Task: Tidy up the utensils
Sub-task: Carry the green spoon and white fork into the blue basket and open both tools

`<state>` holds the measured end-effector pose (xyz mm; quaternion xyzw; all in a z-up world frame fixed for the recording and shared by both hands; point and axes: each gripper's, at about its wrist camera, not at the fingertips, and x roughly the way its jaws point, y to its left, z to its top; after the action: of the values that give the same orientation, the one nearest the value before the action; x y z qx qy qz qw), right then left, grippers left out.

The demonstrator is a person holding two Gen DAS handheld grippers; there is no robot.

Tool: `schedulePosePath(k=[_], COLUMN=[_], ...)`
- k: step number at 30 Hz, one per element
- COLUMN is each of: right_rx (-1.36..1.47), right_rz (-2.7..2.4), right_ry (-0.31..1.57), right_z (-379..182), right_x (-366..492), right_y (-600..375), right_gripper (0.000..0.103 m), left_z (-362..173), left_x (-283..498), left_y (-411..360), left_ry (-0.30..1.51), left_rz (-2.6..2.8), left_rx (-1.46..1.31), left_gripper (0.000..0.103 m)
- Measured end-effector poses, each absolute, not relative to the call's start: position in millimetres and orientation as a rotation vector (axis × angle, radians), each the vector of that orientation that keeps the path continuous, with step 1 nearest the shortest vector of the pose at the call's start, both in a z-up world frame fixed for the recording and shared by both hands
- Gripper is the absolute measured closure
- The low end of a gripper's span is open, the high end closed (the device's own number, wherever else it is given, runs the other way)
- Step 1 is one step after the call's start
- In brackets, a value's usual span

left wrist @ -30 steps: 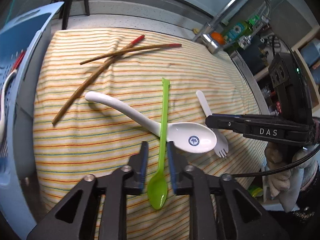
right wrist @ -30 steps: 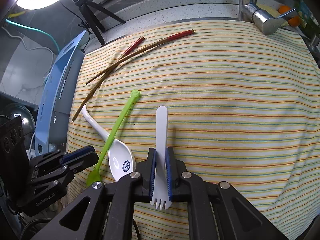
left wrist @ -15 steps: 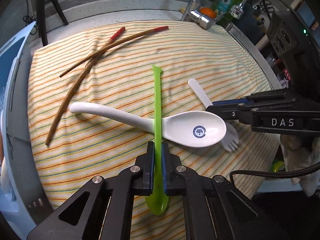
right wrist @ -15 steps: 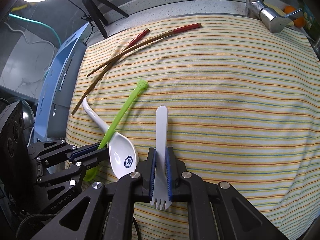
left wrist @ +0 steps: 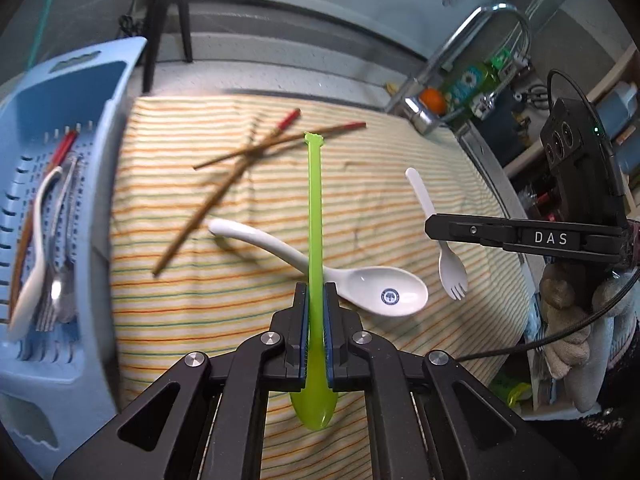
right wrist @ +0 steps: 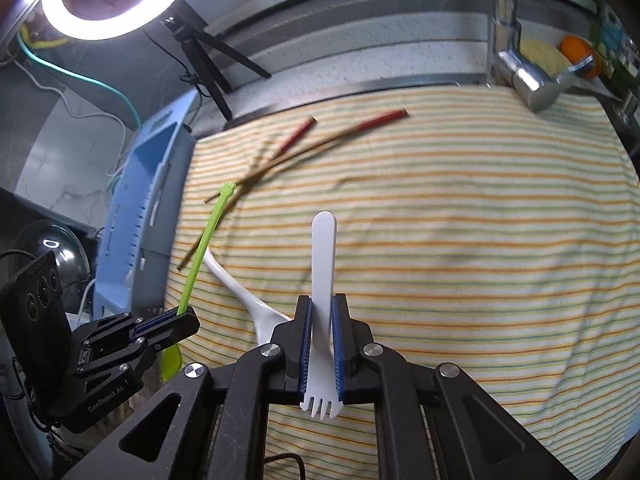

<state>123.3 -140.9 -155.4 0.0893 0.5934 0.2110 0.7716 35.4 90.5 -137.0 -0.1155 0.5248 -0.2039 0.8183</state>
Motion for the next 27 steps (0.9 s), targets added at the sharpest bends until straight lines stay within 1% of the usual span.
schedulePosePath(k=[7, 14, 24, 27], right_rx=[0.188, 0.178, 0.19, 0.203], right_rz=[0.527, 0.616, 0.726, 0.733], right_ry=[1.231, 1.199, 1.229, 1.246], right_z=[-129.7, -113.2, -113.3, -119.3], right_x=[127.3, 135.2, 147.9, 155.1], right_y=[-110.3, -60.8, 24.5, 44.2], right_gripper=[0.094, 0.094, 0.094, 0.094], left_z=[-118.2, -114.6, -118.7, -120.9], left_x=[37.0, 33.4, 36.7, 39.4], left_y=[138.5, 187.7, 244.8, 251.7], left_ry=[1.051, 1.026, 0.991, 0.997], left_rz=[-0.341, -0.24, -0.151, -0.123], left_rx=[-0.269, -0.304, -0.424, -0.39], left_gripper=[0.098, 0.098, 0.098, 0.098])
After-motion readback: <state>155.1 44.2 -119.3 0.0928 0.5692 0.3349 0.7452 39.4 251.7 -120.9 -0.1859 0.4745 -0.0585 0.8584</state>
